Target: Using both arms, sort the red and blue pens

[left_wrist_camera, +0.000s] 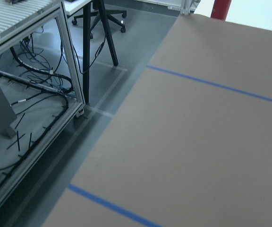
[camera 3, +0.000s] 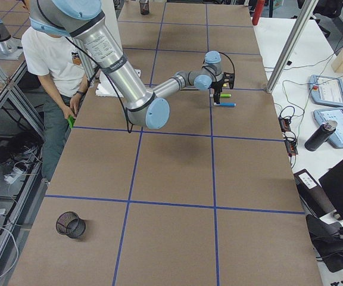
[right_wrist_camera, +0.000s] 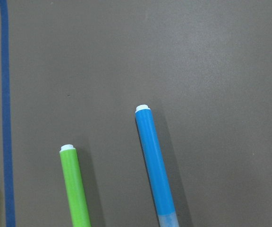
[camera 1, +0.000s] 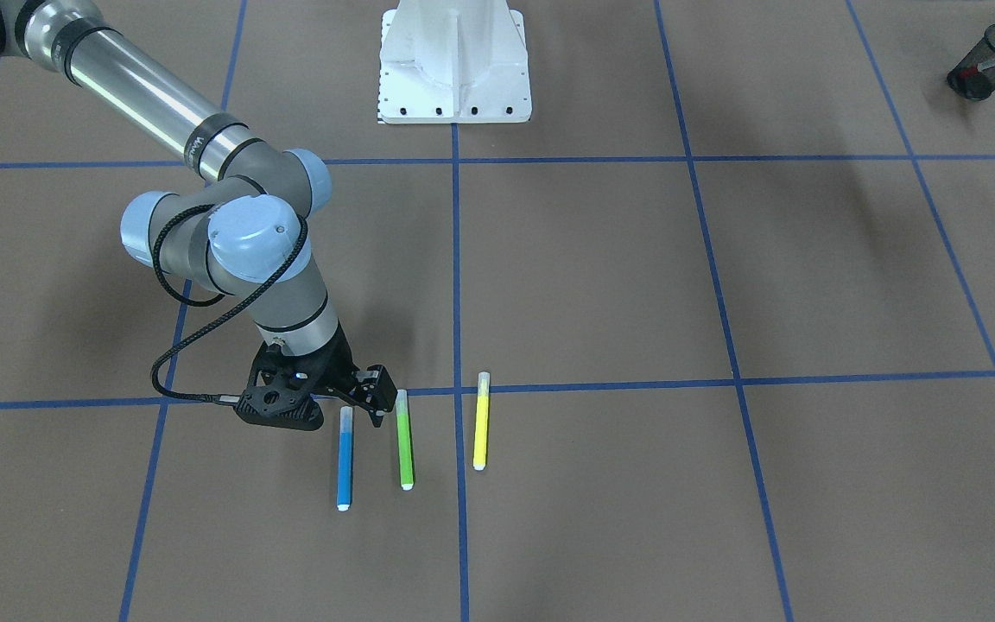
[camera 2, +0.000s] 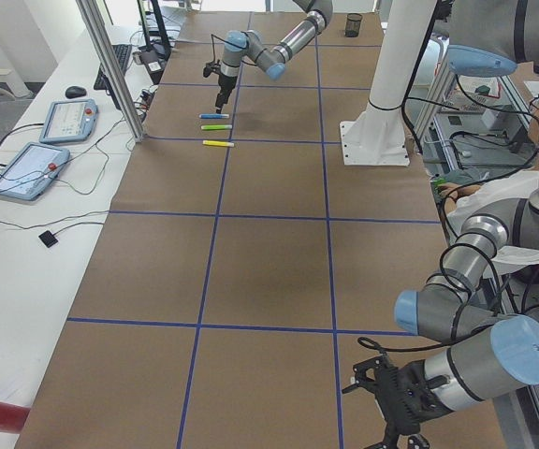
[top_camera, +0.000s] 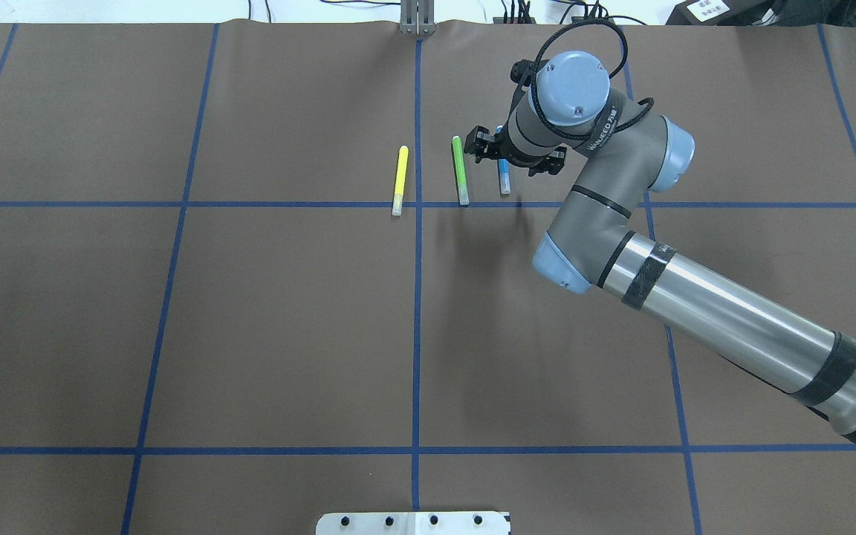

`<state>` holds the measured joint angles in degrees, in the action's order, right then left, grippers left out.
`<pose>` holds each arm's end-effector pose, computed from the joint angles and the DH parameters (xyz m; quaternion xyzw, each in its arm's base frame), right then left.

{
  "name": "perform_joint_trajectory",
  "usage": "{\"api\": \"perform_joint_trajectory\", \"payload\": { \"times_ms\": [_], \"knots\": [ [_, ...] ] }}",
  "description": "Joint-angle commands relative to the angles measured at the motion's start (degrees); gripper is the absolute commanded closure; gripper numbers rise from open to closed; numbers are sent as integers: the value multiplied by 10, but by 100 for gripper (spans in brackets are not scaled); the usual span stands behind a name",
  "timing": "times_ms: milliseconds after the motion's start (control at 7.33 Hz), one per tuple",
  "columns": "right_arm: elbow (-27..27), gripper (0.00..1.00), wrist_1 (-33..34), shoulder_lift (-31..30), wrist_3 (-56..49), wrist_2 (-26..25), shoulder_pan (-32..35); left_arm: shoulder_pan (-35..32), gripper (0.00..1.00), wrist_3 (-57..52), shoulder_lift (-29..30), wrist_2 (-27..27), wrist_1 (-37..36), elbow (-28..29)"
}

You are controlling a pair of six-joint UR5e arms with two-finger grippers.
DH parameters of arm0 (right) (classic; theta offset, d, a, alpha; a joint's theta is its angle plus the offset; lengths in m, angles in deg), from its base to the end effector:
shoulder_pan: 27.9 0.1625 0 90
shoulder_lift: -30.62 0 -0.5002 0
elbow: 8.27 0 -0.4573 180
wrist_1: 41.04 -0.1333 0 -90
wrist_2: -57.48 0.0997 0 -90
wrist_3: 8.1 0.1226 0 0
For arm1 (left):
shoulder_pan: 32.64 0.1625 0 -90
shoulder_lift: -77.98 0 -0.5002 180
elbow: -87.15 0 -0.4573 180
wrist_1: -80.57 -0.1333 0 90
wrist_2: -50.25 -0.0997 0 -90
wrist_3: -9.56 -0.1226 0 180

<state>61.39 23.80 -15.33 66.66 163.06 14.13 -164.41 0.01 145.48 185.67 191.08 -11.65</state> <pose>-0.6169 -0.6912 0.3407 0.0881 -0.4189 0.1544 0.8905 -0.2755 -0.2394 0.8066 0.2163 0.3237 -0.2335 0.8910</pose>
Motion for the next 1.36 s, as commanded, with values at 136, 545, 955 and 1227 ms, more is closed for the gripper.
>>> {"api": "perform_joint_trajectory", "payload": {
  "times_ms": [136, 545, 955, 1227],
  "knots": [
    [-60, 4, -1, 31, 4, 17, 11, 157, 0, 85, 154, 6, -136, -6],
    [-131, 6, -2, 76, 33, 52, 36, 242, 0, 173, 225, 43, -154, -3],
    [-204, 12, -72, 95, 32, 53, 34, 255, 0, 189, 236, 53, -155, -3],
    [-204, 33, -71, 97, 13, 76, 38, 259, 0, 197, 238, 53, -155, -3]
  ]
}}
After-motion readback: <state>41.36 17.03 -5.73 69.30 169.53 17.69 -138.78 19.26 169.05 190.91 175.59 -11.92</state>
